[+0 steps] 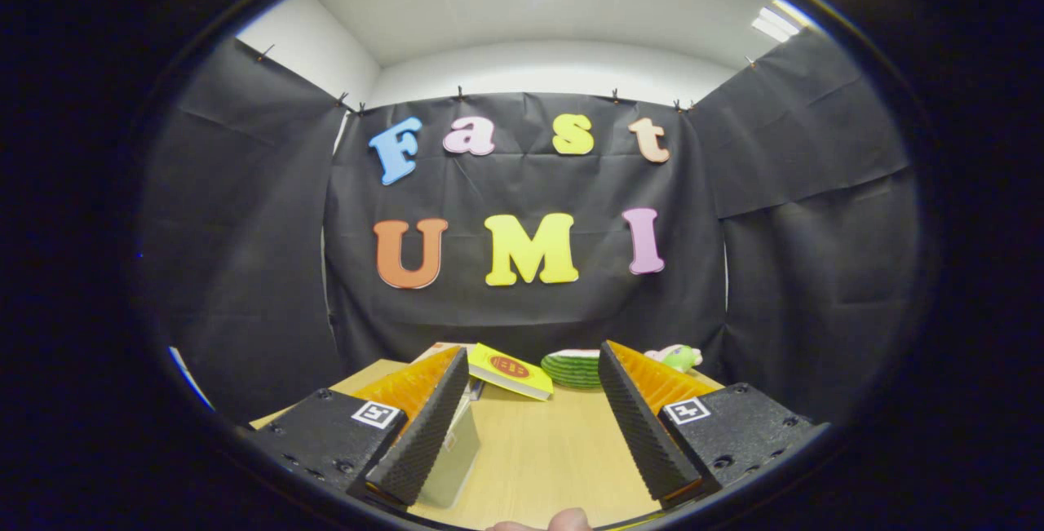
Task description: Open the storage box then place both shoes into the box .Put the left shoe in first, then the right shoe, with the right side of both shoes facing outward in a uniform manner.
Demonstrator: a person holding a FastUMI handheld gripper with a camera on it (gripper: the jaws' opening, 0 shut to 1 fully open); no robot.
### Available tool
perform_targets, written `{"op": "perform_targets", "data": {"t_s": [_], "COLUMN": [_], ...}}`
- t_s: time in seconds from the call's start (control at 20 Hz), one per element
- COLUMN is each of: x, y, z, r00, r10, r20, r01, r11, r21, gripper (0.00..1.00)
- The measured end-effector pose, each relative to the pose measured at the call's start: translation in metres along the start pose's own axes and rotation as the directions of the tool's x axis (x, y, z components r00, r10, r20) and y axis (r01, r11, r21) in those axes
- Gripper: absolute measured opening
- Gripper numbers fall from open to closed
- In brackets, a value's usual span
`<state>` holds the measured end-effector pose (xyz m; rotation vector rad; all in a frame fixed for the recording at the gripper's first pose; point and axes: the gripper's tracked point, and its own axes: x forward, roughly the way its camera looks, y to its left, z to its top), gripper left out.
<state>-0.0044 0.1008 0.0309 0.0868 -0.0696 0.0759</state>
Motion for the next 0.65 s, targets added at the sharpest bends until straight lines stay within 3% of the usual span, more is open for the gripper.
{"op": "perform_targets", "data": {"t_s": [0.65], "x": [0.002], "y": [0.01], "z": [-0.002], "r00": [1.0], "r10": [0.02], "r20": [-0.016], "r01": [-0.02], "r11": [1.0], "r21": [-0.015], "gripper": [1.0]}}
